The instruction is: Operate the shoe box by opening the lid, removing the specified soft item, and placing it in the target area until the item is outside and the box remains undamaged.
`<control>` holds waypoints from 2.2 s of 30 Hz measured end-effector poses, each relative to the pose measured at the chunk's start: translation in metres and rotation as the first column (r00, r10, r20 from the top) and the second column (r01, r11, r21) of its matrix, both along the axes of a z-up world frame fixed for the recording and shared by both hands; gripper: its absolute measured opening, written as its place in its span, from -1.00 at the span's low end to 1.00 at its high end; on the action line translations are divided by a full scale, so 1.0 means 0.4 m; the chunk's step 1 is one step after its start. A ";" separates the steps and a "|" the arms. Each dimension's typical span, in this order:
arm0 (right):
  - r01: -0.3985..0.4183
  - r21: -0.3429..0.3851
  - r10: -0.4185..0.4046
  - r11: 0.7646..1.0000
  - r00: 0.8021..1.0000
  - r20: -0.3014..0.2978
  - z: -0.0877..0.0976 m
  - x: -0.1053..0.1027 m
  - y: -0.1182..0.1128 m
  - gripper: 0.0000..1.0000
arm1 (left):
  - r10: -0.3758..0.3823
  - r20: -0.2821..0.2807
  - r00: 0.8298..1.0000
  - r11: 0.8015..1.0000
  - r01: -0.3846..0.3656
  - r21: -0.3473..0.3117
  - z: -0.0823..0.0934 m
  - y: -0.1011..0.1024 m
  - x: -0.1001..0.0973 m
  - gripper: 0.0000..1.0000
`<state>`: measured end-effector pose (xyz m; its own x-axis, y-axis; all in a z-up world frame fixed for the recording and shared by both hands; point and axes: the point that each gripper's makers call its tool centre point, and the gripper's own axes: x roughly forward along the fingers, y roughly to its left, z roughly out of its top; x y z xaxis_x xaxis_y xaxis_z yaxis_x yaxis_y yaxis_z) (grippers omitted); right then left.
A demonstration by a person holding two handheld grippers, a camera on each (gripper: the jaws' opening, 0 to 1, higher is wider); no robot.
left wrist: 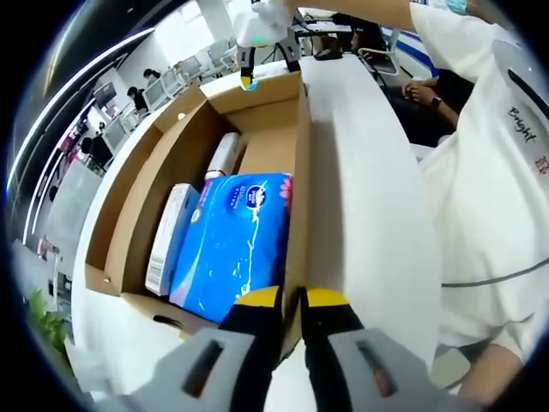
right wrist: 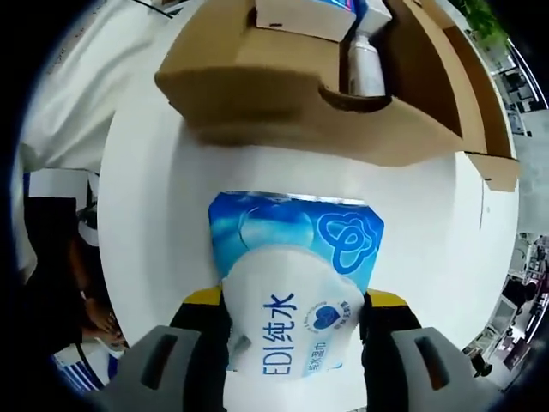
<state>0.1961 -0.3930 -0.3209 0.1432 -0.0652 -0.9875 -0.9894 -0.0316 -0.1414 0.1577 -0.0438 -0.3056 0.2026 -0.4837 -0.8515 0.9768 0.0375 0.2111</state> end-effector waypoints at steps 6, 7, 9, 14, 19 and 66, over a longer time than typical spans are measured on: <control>0.023 0.008 -0.023 1.000 1.000 0.015 0.048 -0.010 -0.010 0.04 | -0.003 0.005 1.000 1.000 0.003 -0.002 0.000 0.000 0.000 -0.83; 0.019 0.011 -0.019 1.000 1.000 0.014 0.051 -0.010 -0.010 0.02 | -0.004 0.005 1.000 1.000 0.004 0.000 0.000 0.000 0.000 -0.83; 0.023 0.019 -0.023 1.000 1.000 0.021 0.065 -0.010 -0.010 -0.01 | -0.002 0.004 1.000 1.000 0.002 0.001 0.000 0.000 0.000 -0.83; 0.151 0.100 -0.154 0.983 0.988 0.021 0.099 -0.006 0.003 -0.15 | 0.002 0.005 1.000 1.000 -0.002 0.010 -0.001 0.000 0.001 -0.83; 0.274 0.258 -0.287 0.926 0.958 0.013 0.130 0.013 0.037 -0.24 | 0.004 -0.007 1.000 1.000 -0.004 0.005 -0.001 0.001 0.001 -0.84; 0.057 0.632 -0.457 0.773 0.741 0.492 0.411 0.119 0.288 -0.27 | -0.011 -0.042 0.999 1.000 0.011 -0.008 -0.006 -0.004 -0.006 -0.88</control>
<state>0.2438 -0.2777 -0.1567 0.7630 0.3187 -0.5624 -0.6406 0.4895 -0.5916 0.1552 -0.0455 -0.3081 0.1614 -0.4925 -0.8552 0.9851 0.0285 0.1695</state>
